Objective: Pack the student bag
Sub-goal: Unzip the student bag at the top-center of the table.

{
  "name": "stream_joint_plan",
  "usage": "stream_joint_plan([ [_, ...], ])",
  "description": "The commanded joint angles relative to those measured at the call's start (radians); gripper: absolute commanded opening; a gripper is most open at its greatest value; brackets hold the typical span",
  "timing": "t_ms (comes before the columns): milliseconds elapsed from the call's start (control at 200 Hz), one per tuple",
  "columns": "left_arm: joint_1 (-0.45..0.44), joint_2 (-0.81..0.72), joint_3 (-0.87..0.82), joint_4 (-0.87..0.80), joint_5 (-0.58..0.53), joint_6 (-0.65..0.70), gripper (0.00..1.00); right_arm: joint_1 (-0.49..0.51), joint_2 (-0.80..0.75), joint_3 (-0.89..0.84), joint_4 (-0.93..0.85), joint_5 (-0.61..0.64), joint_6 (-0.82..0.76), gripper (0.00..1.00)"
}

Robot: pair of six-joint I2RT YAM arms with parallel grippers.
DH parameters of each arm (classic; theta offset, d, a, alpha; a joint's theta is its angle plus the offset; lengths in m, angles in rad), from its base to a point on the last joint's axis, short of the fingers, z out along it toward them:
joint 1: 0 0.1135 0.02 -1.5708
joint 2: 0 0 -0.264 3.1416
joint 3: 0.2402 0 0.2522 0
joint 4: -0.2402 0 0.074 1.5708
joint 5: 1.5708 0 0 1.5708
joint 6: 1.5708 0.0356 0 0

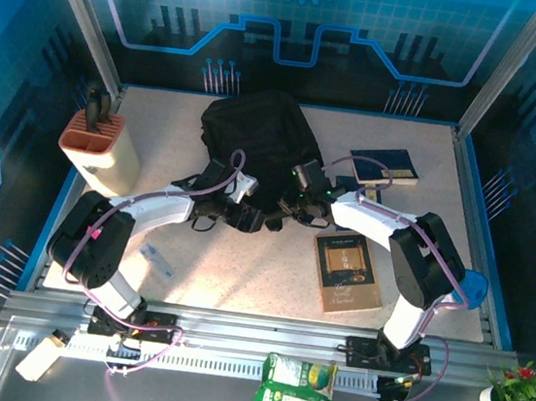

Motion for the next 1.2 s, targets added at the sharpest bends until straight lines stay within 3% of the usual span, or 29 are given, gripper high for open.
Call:
stream_joint_plan([
  [0, 0.004, 0.012, 0.018, -0.030, 0.050, 0.026, 0.77, -0.022, 0.003, 0.027, 0.012, -0.033, -0.025, 0.13],
  [135, 0.003, 0.012, 0.022, -0.043, 0.021, 0.009, 0.59, -0.030, 0.007, 0.032, 0.010, -0.036, -0.029, 0.13],
  [450, -0.008, 0.047, 0.049, -0.014, -0.077, -0.019, 0.35, -0.031, 0.010, 0.035, 0.009, -0.042, -0.031, 0.13],
  [785, -0.042, 0.026, 0.030, 0.029, -0.180, -0.063, 0.27, -0.031, 0.021, 0.035, 0.021, -0.065, -0.026, 0.13],
  [1016, -0.075, 0.042, 0.022, 0.097, -0.265, -0.127, 0.35, -0.025, 0.026, 0.029, 0.031, -0.082, -0.021, 0.13],
  [1196, -0.085, 0.033, 0.026, 0.079, -0.344, -0.114, 0.21, -0.029, 0.020, 0.019, 0.031, -0.064, -0.019, 0.13],
])
